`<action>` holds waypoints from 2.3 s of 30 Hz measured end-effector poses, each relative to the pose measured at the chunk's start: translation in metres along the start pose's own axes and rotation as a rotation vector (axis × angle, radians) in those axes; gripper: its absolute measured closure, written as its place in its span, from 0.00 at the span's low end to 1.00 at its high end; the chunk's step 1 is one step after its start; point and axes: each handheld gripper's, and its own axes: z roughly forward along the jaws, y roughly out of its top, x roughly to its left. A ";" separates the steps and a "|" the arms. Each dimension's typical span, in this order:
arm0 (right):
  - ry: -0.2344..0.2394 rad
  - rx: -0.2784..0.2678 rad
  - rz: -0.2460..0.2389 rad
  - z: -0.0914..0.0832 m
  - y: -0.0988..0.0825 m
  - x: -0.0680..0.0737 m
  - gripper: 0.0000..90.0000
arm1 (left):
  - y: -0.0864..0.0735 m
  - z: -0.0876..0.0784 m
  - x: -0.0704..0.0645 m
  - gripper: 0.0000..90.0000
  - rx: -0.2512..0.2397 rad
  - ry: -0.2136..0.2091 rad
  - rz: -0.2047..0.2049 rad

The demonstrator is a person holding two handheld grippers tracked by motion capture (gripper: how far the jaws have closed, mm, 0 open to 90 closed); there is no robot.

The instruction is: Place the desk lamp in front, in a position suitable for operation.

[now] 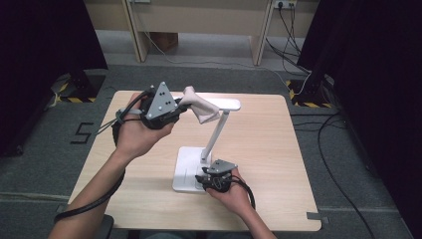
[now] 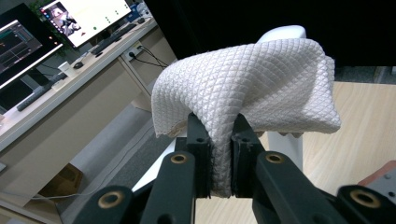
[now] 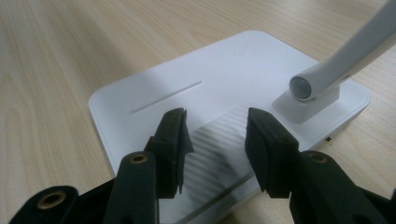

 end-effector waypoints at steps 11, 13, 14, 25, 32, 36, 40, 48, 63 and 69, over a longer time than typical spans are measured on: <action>0.001 0.000 0.000 0.000 0.000 0.000 0.65 | 0.005 0.006 -0.005 0.90 0.002 -0.026 -0.006; 0.001 0.000 0.000 0.000 0.000 0.000 0.65 | 0.005 0.006 -0.007 0.90 0.002 -0.030 -0.004; 0.001 0.000 0.000 0.000 0.000 0.000 0.65 | 0.006 0.007 -0.008 0.90 0.002 -0.034 -0.004; 0.003 0.001 0.001 0.000 0.000 0.001 0.65 | 0.009 0.008 -0.018 0.90 -0.002 -0.070 -0.009; 0.004 0.002 0.004 0.000 0.000 0.001 0.65 | 0.009 0.012 -0.021 0.90 -0.003 -0.082 -0.021; 0.003 0.001 0.001 0.000 0.000 0.001 0.65 | 0.009 0.014 -0.023 0.90 0.000 -0.088 -0.023; 0.004 0.002 0.003 0.000 0.000 0.001 0.65 | 0.010 0.016 -0.025 0.90 -0.002 -0.093 -0.022; 0.003 0.001 0.005 0.000 0.000 0.001 0.65 | 0.014 0.020 -0.025 0.90 -0.006 -0.096 -0.024; 0.003 -0.001 0.001 0.000 0.000 0.001 0.65 | 0.020 0.031 -0.032 0.90 -0.009 -0.118 -0.022; 0.002 -0.001 0.002 0.000 0.000 0.001 0.65 | 0.022 0.037 -0.033 0.90 -0.007 -0.127 -0.024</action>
